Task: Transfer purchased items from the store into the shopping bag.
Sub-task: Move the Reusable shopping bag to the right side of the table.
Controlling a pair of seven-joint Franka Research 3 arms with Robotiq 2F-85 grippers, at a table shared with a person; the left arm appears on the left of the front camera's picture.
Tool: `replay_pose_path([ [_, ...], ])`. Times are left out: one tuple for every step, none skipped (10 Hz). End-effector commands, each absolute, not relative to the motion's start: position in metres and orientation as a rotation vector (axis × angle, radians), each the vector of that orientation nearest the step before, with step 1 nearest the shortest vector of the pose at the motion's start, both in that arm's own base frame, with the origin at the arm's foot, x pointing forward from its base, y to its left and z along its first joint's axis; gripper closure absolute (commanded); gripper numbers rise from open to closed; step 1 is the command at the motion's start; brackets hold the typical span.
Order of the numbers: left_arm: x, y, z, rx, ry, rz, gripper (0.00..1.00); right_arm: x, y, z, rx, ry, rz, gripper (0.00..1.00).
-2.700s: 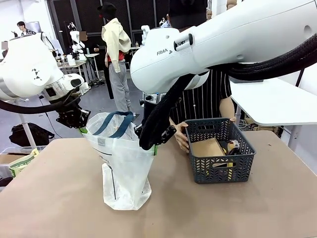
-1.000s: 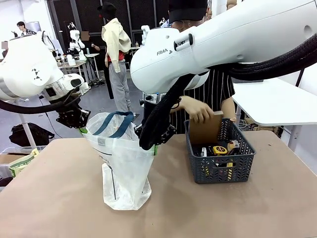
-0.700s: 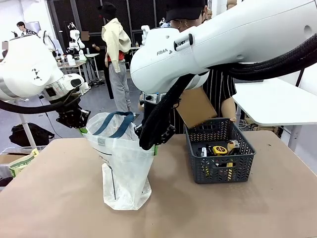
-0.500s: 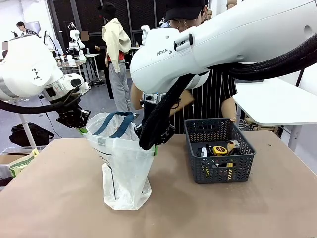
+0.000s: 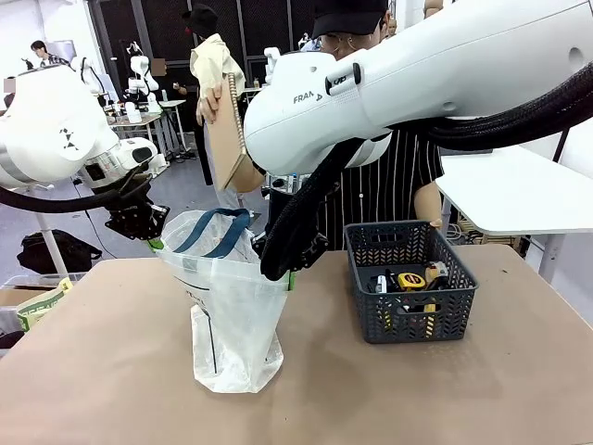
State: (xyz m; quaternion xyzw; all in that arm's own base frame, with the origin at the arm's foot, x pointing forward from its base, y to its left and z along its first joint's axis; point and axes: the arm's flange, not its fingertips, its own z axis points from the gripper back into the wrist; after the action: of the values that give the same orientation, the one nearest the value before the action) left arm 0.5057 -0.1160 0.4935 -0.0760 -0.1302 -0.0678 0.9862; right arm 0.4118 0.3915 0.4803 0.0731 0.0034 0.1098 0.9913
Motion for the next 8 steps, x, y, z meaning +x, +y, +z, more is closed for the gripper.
replay_pose_path([
  [0.5023, -0.1123, 0.4933, -0.157, -0.277, -0.127, 1.00, 0.4086, 0.3866, 0.4791, 0.160, 0.009, 0.227, 1.00],
  [0.5023, -0.1123, 0.4933, -0.157, -0.277, -0.127, 1.00, 0.4086, 0.3866, 0.4791, 0.160, 0.009, 0.227, 1.00],
  [0.5023, -0.1123, 0.4933, -0.157, -0.277, -0.127, 1.00, 0.4086, 0.3866, 0.4791, 0.160, 0.009, 0.227, 1.00],
  [0.5023, -0.1123, 0.4933, -0.157, -0.277, -0.127, 1.00, 0.4086, 0.3866, 0.4791, 0.160, 0.009, 0.227, 1.00],
  [0.5023, -0.1123, 0.4933, -0.157, -0.277, -0.127, 1.00, 0.4086, 0.3866, 0.4791, 0.160, 0.009, 0.227, 1.00],
  [0.5023, -0.1123, 0.4933, -0.157, -0.277, -0.127, 1.00, 0.4086, 0.3866, 0.4791, 0.160, 0.009, 0.227, 1.00],
  [0.5023, -0.1123, 0.4933, -0.157, -0.277, -0.127, 1.00, 0.4086, 0.3866, 0.4791, 0.160, 0.009, 0.227, 1.00],
  [0.5023, -0.1123, 0.4933, -0.157, -0.277, -0.127, 1.00, 0.4086, 0.3866, 0.4791, 0.160, 0.009, 0.227, 1.00],
])
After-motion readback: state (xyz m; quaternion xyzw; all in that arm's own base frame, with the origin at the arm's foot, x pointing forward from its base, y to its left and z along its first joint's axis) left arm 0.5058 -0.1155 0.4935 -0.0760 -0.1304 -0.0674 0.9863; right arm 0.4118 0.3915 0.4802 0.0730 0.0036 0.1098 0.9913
